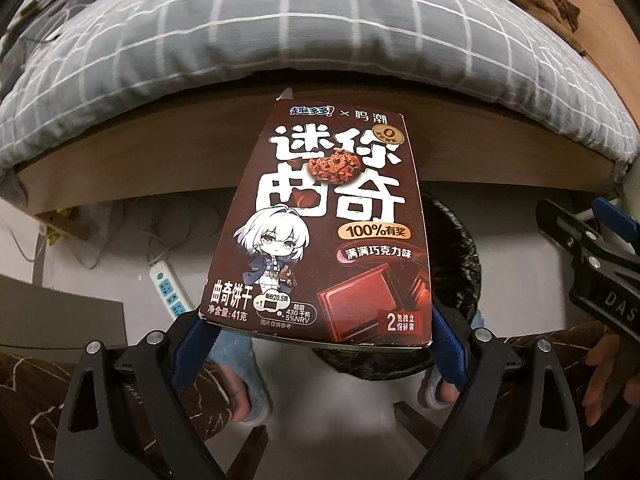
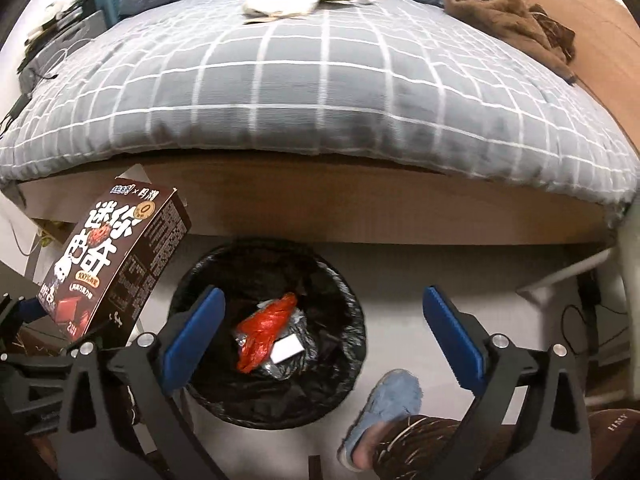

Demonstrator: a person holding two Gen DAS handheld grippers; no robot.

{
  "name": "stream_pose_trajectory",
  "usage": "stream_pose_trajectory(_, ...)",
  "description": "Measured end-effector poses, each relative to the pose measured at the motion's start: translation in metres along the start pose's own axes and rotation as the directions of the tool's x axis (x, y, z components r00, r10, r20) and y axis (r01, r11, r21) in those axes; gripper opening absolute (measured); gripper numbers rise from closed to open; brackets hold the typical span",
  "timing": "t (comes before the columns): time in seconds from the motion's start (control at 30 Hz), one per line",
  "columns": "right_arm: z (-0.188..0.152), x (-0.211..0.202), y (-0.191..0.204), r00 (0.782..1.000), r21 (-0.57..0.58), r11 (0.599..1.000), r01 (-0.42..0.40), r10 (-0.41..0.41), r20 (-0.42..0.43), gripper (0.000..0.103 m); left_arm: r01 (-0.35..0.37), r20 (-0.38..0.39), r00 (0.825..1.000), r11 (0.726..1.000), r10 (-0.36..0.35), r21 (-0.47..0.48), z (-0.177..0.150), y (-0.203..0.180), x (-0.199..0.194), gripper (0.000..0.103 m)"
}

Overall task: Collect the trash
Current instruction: 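Open the right tool to drop the red bag while the left tool releases the chocolate box into the bin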

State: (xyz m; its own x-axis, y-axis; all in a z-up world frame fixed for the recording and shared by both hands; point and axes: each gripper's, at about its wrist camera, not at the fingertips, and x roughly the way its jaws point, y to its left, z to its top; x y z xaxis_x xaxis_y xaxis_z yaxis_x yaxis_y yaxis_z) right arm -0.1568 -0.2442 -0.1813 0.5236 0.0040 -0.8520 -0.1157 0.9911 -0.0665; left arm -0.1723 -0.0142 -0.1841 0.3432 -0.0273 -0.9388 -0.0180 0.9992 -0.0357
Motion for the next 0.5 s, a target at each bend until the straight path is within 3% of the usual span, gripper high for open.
stream_pose_trajectory(0.5,-0.009,-0.008,-0.046,1.0,0.08,0.997,0.017,-0.018,0.003,0.095,0.009,-0.021,1.0,0.996,-0.007,0.084,0.006,-0.044,0.009,0.09)
